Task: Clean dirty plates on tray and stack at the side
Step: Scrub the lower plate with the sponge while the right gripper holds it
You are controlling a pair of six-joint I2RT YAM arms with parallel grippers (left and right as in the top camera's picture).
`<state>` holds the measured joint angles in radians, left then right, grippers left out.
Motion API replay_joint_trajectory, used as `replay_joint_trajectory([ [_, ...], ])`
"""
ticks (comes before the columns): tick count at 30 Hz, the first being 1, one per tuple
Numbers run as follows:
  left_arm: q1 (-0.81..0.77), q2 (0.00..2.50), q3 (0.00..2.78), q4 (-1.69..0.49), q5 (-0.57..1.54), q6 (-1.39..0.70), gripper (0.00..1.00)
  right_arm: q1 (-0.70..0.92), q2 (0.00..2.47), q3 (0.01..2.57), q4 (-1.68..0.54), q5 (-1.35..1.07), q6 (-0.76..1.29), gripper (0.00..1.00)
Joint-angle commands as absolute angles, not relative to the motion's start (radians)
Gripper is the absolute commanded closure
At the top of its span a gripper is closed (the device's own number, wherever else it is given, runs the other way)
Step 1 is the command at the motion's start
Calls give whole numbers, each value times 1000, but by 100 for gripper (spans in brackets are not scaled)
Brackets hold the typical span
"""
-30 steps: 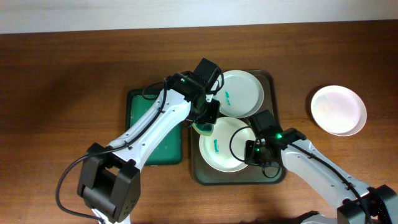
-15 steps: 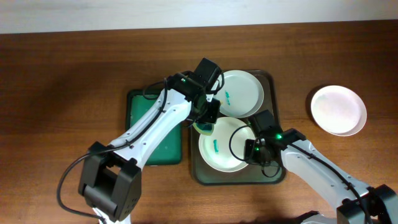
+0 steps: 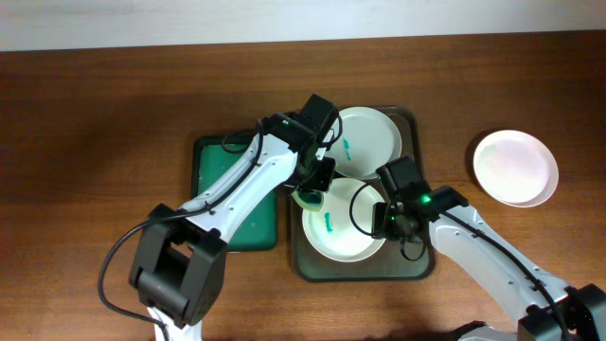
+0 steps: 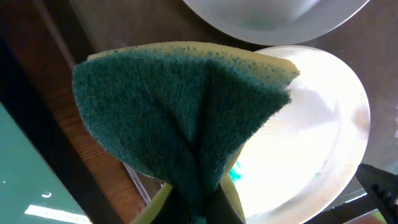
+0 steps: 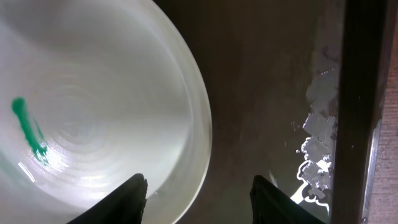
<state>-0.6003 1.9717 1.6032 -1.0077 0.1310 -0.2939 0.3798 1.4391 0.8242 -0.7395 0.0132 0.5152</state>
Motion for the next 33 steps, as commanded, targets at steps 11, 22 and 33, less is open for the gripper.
replay_joint_trajectory([
  [11,-649,1785,1510,-1011,131,-286,100,386,1477,812,-711,35,514,47],
  [22,-686,1785,1371,-841,134,-302,100,386,1478,795,-709,31,514,91],
  [33,-698,1785,1371,-830,131,-321,100,386,1478,794,-690,33,514,75],
])
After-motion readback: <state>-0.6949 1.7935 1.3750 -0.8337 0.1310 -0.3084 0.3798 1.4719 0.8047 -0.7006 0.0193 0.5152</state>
